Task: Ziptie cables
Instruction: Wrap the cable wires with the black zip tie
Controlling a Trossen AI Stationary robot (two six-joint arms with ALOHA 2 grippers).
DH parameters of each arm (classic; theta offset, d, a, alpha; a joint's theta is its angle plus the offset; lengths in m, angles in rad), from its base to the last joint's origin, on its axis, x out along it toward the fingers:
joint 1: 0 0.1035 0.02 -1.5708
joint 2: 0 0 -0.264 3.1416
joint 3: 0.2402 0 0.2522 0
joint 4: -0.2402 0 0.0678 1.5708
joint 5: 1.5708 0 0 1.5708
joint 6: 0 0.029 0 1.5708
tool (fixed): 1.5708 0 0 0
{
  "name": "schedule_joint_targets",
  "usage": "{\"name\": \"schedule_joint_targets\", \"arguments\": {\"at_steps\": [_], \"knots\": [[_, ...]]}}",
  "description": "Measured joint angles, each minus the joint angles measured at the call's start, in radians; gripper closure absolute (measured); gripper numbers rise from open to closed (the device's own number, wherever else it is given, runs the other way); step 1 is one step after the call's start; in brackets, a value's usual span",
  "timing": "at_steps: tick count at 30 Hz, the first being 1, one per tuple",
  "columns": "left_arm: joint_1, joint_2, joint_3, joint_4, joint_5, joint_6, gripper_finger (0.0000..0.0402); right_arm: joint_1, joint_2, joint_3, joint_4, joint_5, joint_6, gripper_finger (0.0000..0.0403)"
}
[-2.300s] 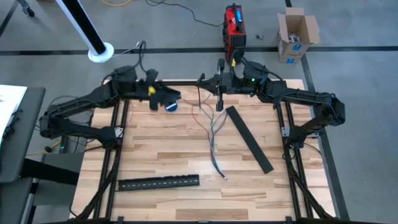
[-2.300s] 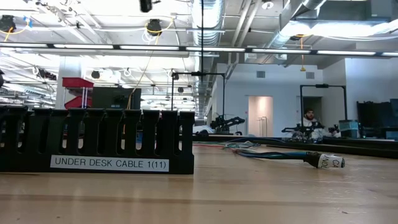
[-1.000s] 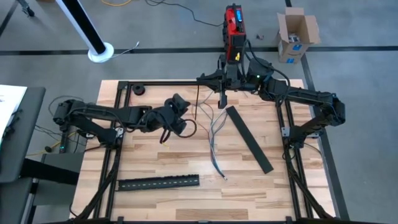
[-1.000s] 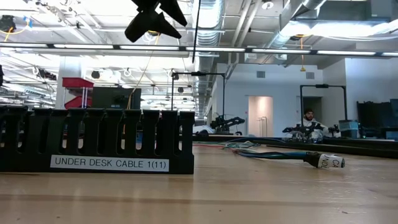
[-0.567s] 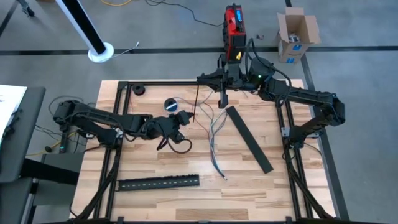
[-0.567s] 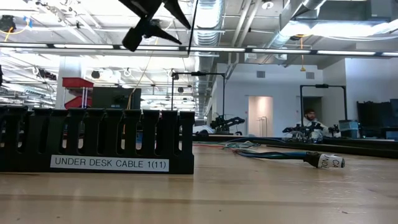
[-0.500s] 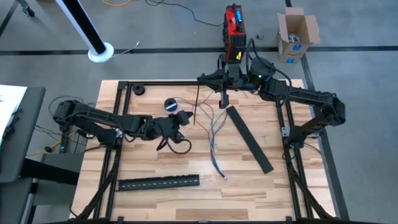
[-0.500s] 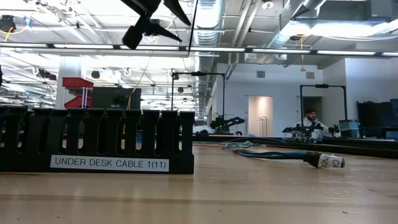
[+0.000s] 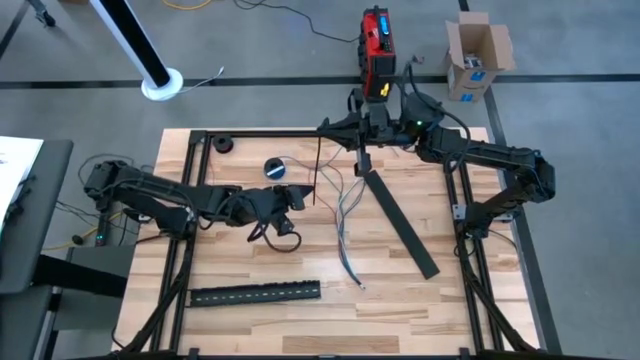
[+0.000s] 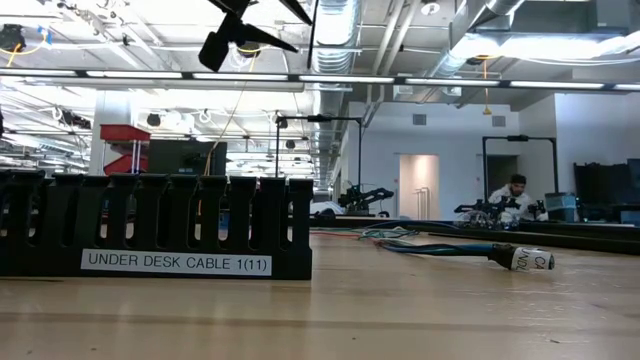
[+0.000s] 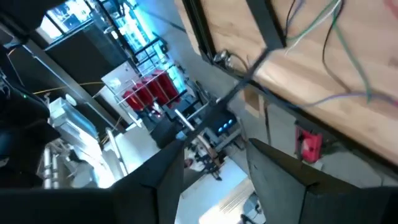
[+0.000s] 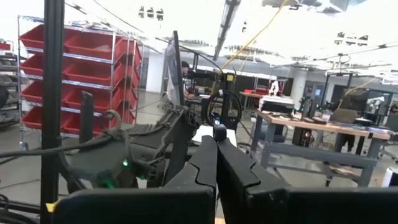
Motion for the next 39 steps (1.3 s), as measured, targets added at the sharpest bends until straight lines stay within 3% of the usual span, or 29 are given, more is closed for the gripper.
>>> {"name": "schedule_joint_targets", "arguments": {"at_steps": [8, 30, 39], "knots": [[0.025, 0.000, 0.000, 0.038, 0.063, 0.108, 0.0268, 0.005, 0.000, 0.000, 0.057, -0.023, 0.016, 0.0403], [0.104, 0.000, 0.000, 0.074, 0.242, 0.425, 0.0270, 0.011, 0.000, 0.000, 0.095, -0.028, -0.010, 0.0403], [0.109, 0.000, 0.000, 0.096, 0.261, 0.429, 0.0270, 0.011, 0.000, 0.000, 0.133, -0.029, -0.022, 0.0403]]}}
